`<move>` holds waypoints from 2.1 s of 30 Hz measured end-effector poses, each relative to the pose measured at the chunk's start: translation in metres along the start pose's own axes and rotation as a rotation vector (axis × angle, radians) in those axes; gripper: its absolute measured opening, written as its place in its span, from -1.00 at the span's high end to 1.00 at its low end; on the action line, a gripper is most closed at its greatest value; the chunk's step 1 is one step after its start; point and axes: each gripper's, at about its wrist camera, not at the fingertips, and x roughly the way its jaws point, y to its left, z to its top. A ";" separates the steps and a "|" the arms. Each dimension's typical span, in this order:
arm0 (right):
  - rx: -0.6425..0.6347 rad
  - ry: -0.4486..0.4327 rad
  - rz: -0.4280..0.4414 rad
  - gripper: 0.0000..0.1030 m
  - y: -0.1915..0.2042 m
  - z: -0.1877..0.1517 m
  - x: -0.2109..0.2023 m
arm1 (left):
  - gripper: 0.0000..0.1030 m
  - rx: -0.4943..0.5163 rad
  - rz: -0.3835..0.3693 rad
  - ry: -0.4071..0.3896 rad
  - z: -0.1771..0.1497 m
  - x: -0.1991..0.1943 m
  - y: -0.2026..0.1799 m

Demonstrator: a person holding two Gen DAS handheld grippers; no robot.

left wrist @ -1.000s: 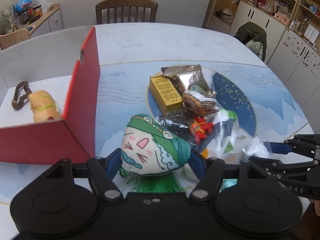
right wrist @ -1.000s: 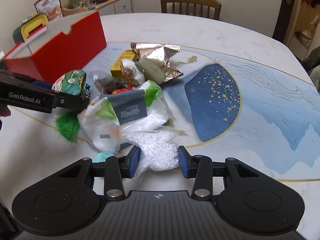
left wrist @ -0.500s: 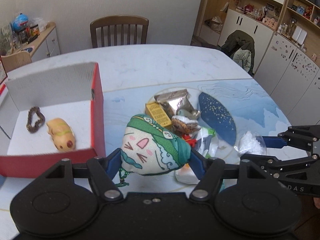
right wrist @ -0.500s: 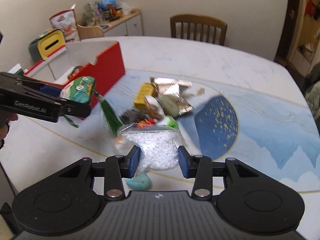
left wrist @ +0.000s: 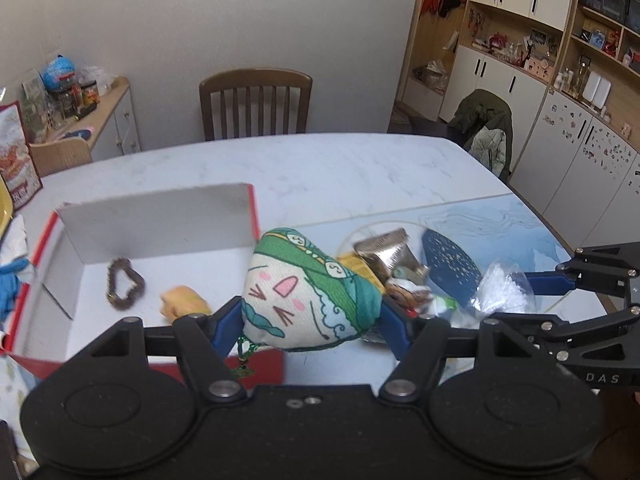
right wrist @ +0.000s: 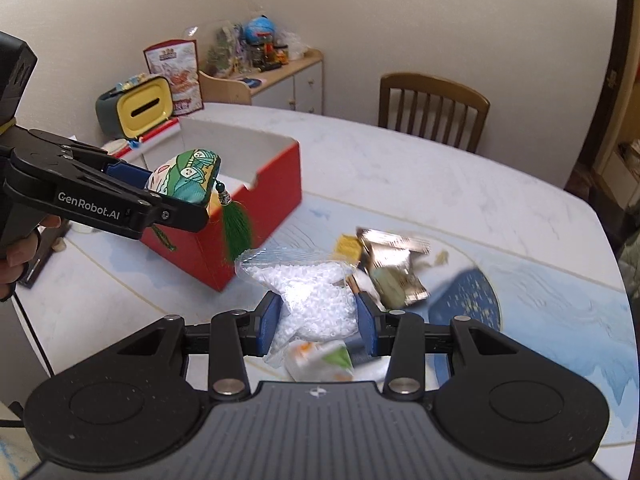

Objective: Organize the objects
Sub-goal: 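Carry the pouch and bead bag into the box and open both tools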

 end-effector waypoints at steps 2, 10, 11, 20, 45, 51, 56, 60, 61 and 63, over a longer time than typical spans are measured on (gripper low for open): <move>-0.010 -0.006 0.001 0.21 0.006 0.008 0.002 | -0.34 -0.002 0.005 -0.006 0.004 -0.003 0.011; -0.043 0.005 0.021 0.21 0.038 0.040 0.020 | -0.34 -0.026 0.022 0.039 0.007 -0.002 0.057; -0.045 0.009 0.027 0.21 0.043 0.044 0.024 | -0.34 -0.026 0.025 0.044 0.007 -0.002 0.063; -0.070 0.028 0.047 0.21 0.077 0.076 0.054 | -0.34 -0.037 0.027 0.080 -0.001 0.008 0.104; -0.041 0.122 -0.011 0.21 0.124 0.138 0.187 | -0.34 -0.002 0.095 0.223 0.002 0.073 0.195; -0.030 0.170 -0.050 0.21 0.128 0.143 0.230 | -0.35 0.022 0.101 0.291 0.000 0.097 0.203; -0.017 0.221 -0.073 0.21 0.129 0.147 0.264 | -0.36 0.087 0.115 0.329 -0.001 0.111 0.196; -0.011 0.260 -0.079 0.21 0.132 0.147 0.285 | -0.36 0.127 0.109 0.356 -0.001 0.118 0.191; -0.013 0.270 -0.080 0.21 0.133 0.147 0.290 | -0.36 0.131 0.110 0.366 -0.001 0.120 0.191; -0.020 0.284 -0.084 0.20 0.135 0.146 0.297 | -0.36 0.150 0.116 0.375 -0.004 0.122 0.188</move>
